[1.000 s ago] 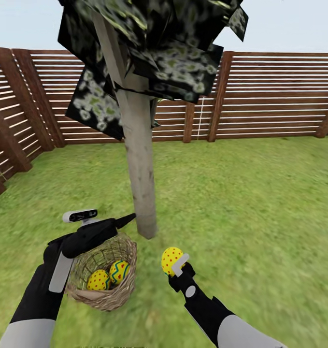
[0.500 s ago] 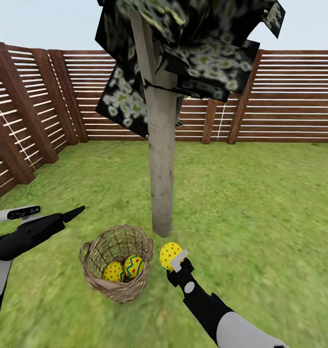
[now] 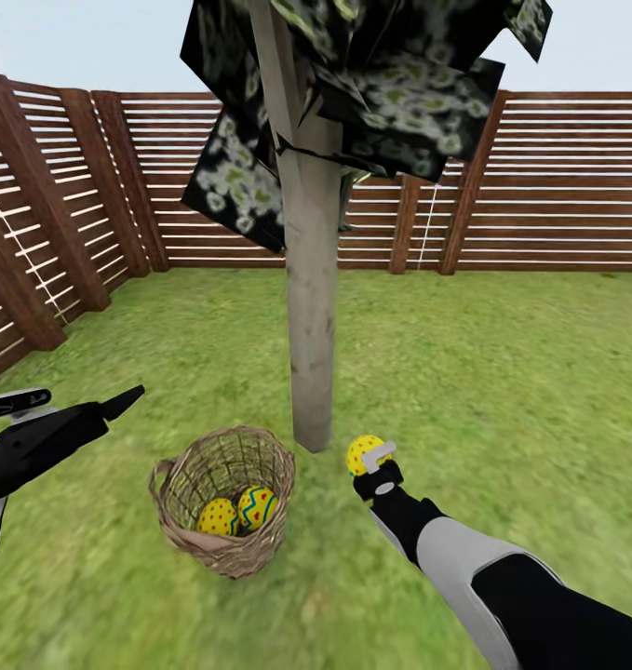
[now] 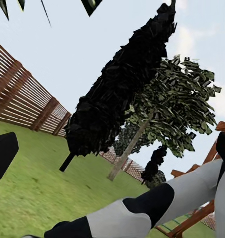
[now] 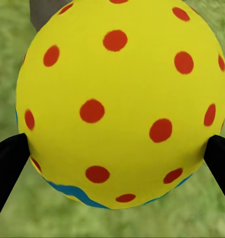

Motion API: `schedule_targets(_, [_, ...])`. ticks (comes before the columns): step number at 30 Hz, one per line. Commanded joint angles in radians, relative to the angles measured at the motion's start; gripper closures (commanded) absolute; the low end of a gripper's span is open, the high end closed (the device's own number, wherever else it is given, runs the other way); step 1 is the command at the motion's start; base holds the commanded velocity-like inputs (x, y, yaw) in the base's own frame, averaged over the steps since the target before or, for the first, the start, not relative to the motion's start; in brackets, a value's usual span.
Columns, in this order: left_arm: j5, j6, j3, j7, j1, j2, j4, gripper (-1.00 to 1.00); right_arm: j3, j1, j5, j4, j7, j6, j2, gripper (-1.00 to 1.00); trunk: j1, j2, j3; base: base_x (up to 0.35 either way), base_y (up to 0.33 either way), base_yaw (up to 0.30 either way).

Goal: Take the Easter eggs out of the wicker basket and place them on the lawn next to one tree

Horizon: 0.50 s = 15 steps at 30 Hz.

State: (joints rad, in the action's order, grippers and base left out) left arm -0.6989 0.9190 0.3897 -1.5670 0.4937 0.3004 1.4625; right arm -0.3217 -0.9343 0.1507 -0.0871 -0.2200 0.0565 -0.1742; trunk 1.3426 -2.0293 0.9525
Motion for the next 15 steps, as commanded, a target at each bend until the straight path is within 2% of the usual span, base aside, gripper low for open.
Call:
schedule_targets(1, [0.0, 0.011, 0.0, -0.004, 0.0, 0.0, 0.0, -1.0, -0.004, 0.0, 0.013, -0.004, -0.003, -0.005, 0.0, 1.0, 0.004, -0.008, 0.004, 0.0, 0.0, 0.0])
schedule_targets(15, [-0.004, 0.012, -0.002, -0.004, 0.0, -0.001, -0.001, -1.0, -0.005, 0.002, 0.012, 0.004, -0.005, -0.005, 0.0, 1.0, 0.057, -0.106, 0.048, 0.0, 0.0, 0.0])
